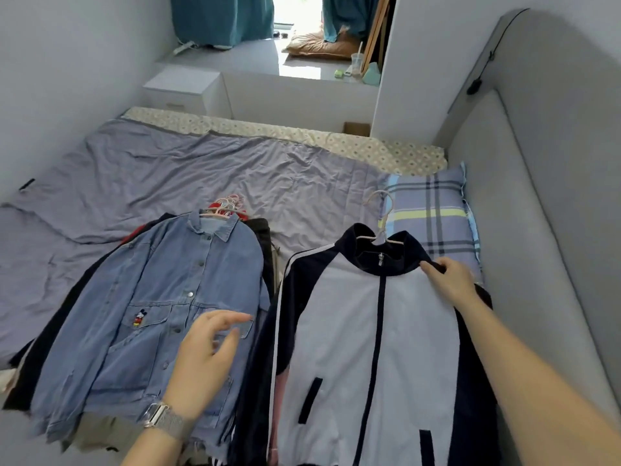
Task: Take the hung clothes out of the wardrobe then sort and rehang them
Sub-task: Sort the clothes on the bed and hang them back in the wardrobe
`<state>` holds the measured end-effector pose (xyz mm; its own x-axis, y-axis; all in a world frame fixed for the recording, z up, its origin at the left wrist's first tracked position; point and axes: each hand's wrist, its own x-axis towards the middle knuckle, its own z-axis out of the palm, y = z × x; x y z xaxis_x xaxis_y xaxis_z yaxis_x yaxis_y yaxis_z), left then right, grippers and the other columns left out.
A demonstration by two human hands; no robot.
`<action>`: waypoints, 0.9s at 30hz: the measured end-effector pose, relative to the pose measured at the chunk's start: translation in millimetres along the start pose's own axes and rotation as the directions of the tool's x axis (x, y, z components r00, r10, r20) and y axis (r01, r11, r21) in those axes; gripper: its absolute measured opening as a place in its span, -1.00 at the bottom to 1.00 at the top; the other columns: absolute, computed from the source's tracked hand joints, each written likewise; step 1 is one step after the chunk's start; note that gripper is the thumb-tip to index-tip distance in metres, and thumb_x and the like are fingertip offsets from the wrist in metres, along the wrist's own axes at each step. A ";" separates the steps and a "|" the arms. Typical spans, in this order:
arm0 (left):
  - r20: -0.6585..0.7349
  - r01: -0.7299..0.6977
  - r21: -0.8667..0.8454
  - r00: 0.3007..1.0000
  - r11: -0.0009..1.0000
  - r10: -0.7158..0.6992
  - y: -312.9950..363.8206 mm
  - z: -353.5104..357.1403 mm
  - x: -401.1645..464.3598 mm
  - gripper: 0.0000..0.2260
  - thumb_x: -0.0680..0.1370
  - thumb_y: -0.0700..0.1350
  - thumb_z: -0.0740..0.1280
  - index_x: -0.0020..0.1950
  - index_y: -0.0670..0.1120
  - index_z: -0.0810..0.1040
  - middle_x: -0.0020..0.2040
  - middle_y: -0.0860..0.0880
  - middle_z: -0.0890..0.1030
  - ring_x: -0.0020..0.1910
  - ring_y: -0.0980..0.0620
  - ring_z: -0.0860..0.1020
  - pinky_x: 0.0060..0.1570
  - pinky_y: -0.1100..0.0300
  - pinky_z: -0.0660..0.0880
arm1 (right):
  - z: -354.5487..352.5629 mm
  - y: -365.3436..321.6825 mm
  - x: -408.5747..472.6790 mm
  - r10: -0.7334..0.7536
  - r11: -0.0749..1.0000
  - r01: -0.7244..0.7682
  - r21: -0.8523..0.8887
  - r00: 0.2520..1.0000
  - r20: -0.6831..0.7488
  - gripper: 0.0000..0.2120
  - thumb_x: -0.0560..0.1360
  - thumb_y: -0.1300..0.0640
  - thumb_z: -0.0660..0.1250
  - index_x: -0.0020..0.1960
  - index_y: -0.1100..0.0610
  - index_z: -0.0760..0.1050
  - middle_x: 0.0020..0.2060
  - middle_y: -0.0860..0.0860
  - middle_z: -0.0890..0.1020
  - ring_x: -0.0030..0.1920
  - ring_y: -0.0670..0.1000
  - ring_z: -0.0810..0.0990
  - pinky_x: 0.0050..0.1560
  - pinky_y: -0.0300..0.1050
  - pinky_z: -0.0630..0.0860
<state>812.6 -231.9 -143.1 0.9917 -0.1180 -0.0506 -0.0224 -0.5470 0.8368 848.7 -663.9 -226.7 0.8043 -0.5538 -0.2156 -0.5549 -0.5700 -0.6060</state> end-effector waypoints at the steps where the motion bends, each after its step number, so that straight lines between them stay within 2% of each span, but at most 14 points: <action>1: -0.008 0.018 -0.006 1.000 1.000 -0.018 -3.3 1.3 2.4 -0.66 0.52 -0.30 0.29 -0.11 0.17 0.60 0.02 0.11 0.56 0.01 0.27 0.48 -0.06 0.28 0.44 | 11.4 5.2 12.0 0.040 0.994 -0.038 -0.101 0.999 0.014 -0.59 0.45 -0.18 0.33 -0.01 0.17 0.47 -0.08 0.13 0.54 0.05 0.18 0.50 0.01 0.01 0.37; 2: -0.011 0.037 -0.011 0.999 0.999 -0.037 -7.0 2.2 4.5 -0.67 0.52 -0.31 0.29 -0.13 0.16 0.61 0.02 0.08 0.57 0.02 0.27 0.48 -0.06 0.27 0.44 | 24.1 10.1 21.3 0.097 0.971 -0.082 -0.226 0.994 0.057 -0.54 0.46 -0.12 0.35 0.22 0.16 0.41 0.14 0.17 0.50 0.24 0.23 0.41 0.21 0.07 0.34; 3: -0.014 0.055 -0.015 0.998 0.998 -0.056 -11.1 2.9 6.7 -0.67 0.52 -0.31 0.29 -0.12 0.16 0.61 0.03 0.06 0.57 0.02 0.26 0.48 -0.07 0.26 0.44 | 38.0 12.8 26.0 0.160 0.929 -0.104 -0.355 0.978 0.131 -0.40 0.47 -0.07 0.36 0.40 0.13 0.26 0.31 0.19 0.38 0.36 0.25 0.29 0.35 0.11 0.26; 5: -0.021 0.080 -0.025 0.997 0.996 -0.081 -21.6 2.4 11.3 -0.65 0.52 -0.31 0.29 -0.11 0.18 0.61 0.02 0.08 0.56 0.01 0.26 0.49 -0.09 0.27 0.45 | 70.3 8.1 22.0 0.233 0.839 -0.039 -0.542 0.927 0.295 -0.24 0.49 -0.04 0.33 0.52 0.07 -0.03 0.43 0.19 0.19 0.44 0.24 0.15 0.45 0.10 0.15; 6: -0.023 0.090 -0.030 0.996 0.996 -0.091 -27.2 1.7 13.9 -0.63 0.52 -0.31 0.30 -0.07 0.22 0.58 0.01 0.10 0.55 0.01 0.26 0.49 -0.10 0.29 0.44 | 88.4 1.9 15.2 0.225 0.816 0.030 -0.578 0.904 0.364 -0.23 0.49 -0.03 0.31 0.52 0.03 -0.07 0.44 0.18 0.17 0.45 0.24 0.13 0.45 0.08 0.14; 8: -0.025 0.109 -0.033 0.994 0.993 -0.110 -38.9 -0.6 19.5 -0.61 0.52 -0.30 0.30 -0.05 0.26 0.55 0.00 0.11 0.55 0.01 0.26 0.48 -0.12 0.33 0.43 | 128.0 -14.3 -3.1 0.177 0.821 0.156 -0.549 0.845 0.505 -0.24 0.48 -0.01 0.31 0.52 -0.03 -0.07 0.43 0.17 0.19 0.45 0.23 0.13 0.44 0.04 0.17; 10: -0.022 0.134 -0.023 0.991 0.991 -0.135 -50.1 -4.7 27.6 -0.66 0.52 -0.30 0.30 -0.12 0.19 0.61 0.00 0.08 0.56 0.01 0.24 0.48 -0.14 0.33 0.44 | 163.0 -37.6 -24.8 0.150 0.852 0.225 -0.472 0.759 0.633 -0.24 0.49 0.00 0.30 0.52 -0.05 -0.09 0.41 0.18 0.24 0.42 0.22 0.19 0.39 0.02 0.25; 12: -0.028 0.145 -0.020 0.989 0.989 -0.146 -60.8 -12.2 38.0 -0.68 0.51 -0.32 0.30 -0.12 0.13 0.61 -0.02 0.04 0.57 0.01 0.23 0.49 -0.15 0.33 0.43 | 190.4 -68.7 -45.7 0.098 0.886 0.276 -0.372 0.673 0.733 -0.27 0.50 0.05 0.29 0.52 -0.04 -0.06 0.31 0.18 0.35 0.31 0.21 0.34 0.25 -0.01 0.36; 14: -0.036 0.145 -0.018 0.989 0.989 -0.146 -72.8 -24.3 52.2 -0.70 0.50 -0.35 0.29 -0.11 0.07 0.60 -0.04 0.06 0.58 0.00 0.23 0.49 -0.17 0.37 0.42 | 211.2 -103.5 -63.8 0.013 0.918 0.297 -0.262 0.638 0.770 -0.33 0.51 0.09 0.28 0.51 -0.02 0.01 0.17 0.16 0.44 0.14 0.16 0.43 0.09 -0.03 0.41; 16: -0.019 0.141 -0.014 0.990 0.990 -0.141 -89.6 -40.7 72.0 -0.70 0.51 -0.35 0.28 -0.11 0.07 0.58 -0.06 0.10 0.57 -0.01 0.25 0.49 -0.17 0.40 0.41 | 228.2 -137.9 -74.7 -0.061 0.950 0.270 -0.157 0.654 0.754 -0.39 0.51 0.13 0.26 0.48 0.01 0.08 0.01 0.10 0.45 -0.02 0.11 0.42 -0.05 -0.07 0.39; 19: 0.054 0.127 0.033 0.990 0.991 -0.129 -121.2 -67.8 112.8 -0.71 0.52 -0.30 0.27 -0.11 0.13 0.55 -0.04 0.17 0.55 -0.06 0.24 0.53 -0.09 0.33 0.44 | 247.6 -184.4 -80.4 -0.112 0.975 0.214 -0.059 0.703 0.702 -0.45 0.51 0.16 0.23 0.46 0.07 0.15 0.00 0.09 0.46 -0.08 0.05 0.41 -0.15 -0.12 0.36; 20: 0.085 0.118 0.063 0.989 0.991 -0.124 -132.5 -77.1 129.6 -0.70 0.52 -0.30 0.27 -0.12 0.15 0.54 -0.04 0.18 0.54 -0.08 0.24 0.53 -0.08 0.33 0.44 | 252.9 -198.6 -80.8 -0.110 0.982 0.183 -0.035 0.723 0.682 -0.46 0.52 0.17 0.23 0.45 0.09 0.17 0.04 0.08 0.47 -0.06 0.05 0.45 -0.14 -0.14 0.37; 23: 0.142 0.110 0.139 0.981 0.984 -0.130 -167.4 -104.5 183.2 -0.73 0.51 -0.29 0.28 -0.13 0.11 0.53 -0.07 0.11 0.57 -0.11 0.23 0.52 -0.13 0.48 0.38 | 273.2 -233.1 -78.8 -0.057 0.997 0.072 0.000 0.781 0.622 -0.50 0.54 0.16 0.24 0.45 0.09 0.20 0.30 0.10 0.42 0.19 0.08 0.47 0.03 -0.19 0.36; 27: 0.154 0.094 0.240 0.979 0.966 -0.133 -219.1 -132.5 267.7 -0.84 0.51 -0.27 0.28 -0.04 -0.05 0.59 -0.10 0.01 0.60 -0.13 0.08 0.53 -0.07 0.32 0.41 | 309.8 -268.7 -69.4 0.009 1.000 -0.004 -0.010 0.820 0.572 -0.56 0.57 0.16 0.21 0.42 0.11 0.23 0.32 0.08 0.39 0.12 0.01 0.44 0.07 -0.17 0.41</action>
<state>1099.8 -33.8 -267.8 0.9545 -0.1703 -0.2447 0.0408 -0.7384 0.6731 1007.8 -284.3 -286.1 0.7763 -0.1122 -0.6203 -0.5604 -0.5736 -0.5975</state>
